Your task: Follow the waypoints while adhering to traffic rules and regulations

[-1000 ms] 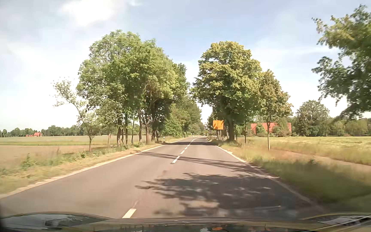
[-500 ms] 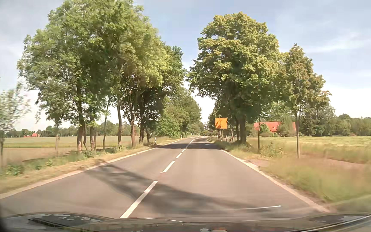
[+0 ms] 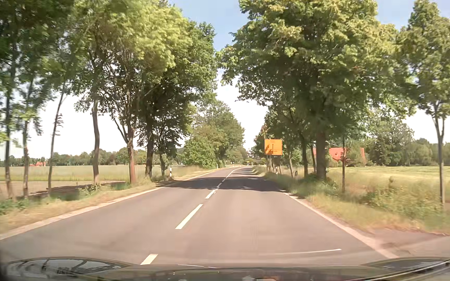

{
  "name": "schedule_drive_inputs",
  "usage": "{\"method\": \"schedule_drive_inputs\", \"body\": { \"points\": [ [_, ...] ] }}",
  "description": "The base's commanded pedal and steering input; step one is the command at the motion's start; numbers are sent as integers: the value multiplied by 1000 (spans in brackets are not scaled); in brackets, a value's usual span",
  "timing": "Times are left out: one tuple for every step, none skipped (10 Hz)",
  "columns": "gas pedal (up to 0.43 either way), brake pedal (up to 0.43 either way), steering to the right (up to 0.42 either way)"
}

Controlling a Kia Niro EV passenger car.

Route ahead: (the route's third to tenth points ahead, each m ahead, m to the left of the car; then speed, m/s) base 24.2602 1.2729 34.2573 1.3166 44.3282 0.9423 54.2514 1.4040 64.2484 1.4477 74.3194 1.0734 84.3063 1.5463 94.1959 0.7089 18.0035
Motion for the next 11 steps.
{"method": "schedule_drive_inputs", "body": {
  "points": [
    [169, 0, -2],
    [169, 0, -2],
    [169, 0, -2],
    [169, 0, -2],
    [169, 0, -2],
    [169, 0, -2],
    [169, 0, -2],
    [169, 0, -2],
    [169, 0, -2],
    [169, 0, -2],
    [169, 0, -2]
  ]
}}
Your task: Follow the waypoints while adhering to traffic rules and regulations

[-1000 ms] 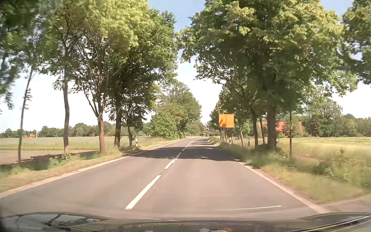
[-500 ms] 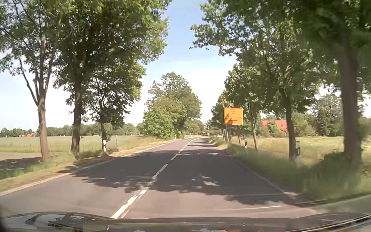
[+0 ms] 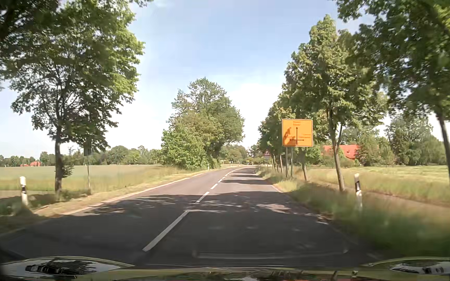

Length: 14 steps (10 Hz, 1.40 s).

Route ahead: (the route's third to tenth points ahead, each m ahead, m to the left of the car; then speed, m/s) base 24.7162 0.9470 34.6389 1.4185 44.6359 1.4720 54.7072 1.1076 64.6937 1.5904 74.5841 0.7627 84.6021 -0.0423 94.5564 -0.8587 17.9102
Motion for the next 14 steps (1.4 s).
{"method": "schedule_drive_inputs", "body": {
  "points": [
    [169, 0, -2],
    [169, 0, -2],
    [169, 0, -2],
    [169, 0, -2],
    [169, 0, -2],
    [169, 0, -2],
    [169, 0, -2],
    [169, 0, -3],
    [169, 0, -4],
    [169, 0, -4],
    [169, 0, -4],
    [169, 0, -4],
    [169, 0, -4],
    [169, 0, -4]
  ]
}}
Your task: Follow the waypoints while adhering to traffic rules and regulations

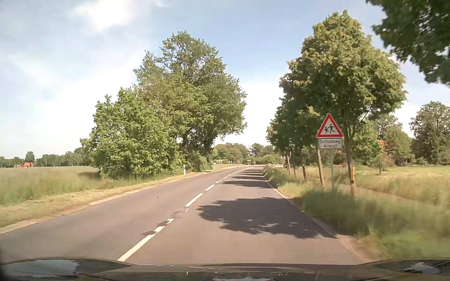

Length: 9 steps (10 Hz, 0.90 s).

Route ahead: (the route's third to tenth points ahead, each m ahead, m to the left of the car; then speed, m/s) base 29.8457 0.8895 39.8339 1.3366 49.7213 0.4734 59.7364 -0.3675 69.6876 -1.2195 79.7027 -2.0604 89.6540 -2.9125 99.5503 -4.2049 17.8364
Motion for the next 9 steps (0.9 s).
{"method": "schedule_drive_inputs", "body": {
  "points": [
    [169, 0, -3],
    [169, 0, -3],
    [169, 0, -2],
    [169, 0, -1],
    [169, 0, 0],
    [177, 0, 1],
    [177, 0, 5],
    [177, 0, 4],
    [177, 0, 5]
  ]
}}
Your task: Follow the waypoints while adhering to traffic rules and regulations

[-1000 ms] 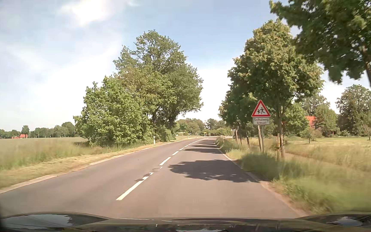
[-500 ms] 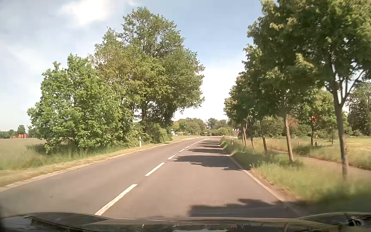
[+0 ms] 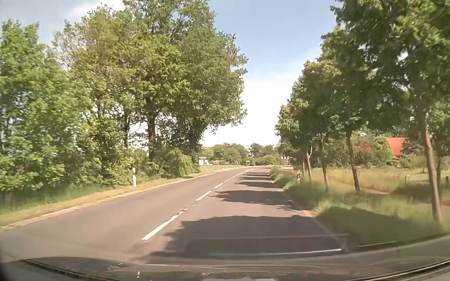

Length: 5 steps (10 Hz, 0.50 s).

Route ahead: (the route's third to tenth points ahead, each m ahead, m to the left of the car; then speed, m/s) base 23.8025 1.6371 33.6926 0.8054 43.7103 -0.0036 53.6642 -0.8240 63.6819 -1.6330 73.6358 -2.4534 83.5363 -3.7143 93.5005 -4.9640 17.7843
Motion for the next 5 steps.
{"method": "schedule_drive_inputs", "body": {
  "points": [
    [177, 0, 5],
    [177, 0, 5],
    [169, 0, 5],
    [169, 0, 5],
    [169, 0, 5]
  ]
}}
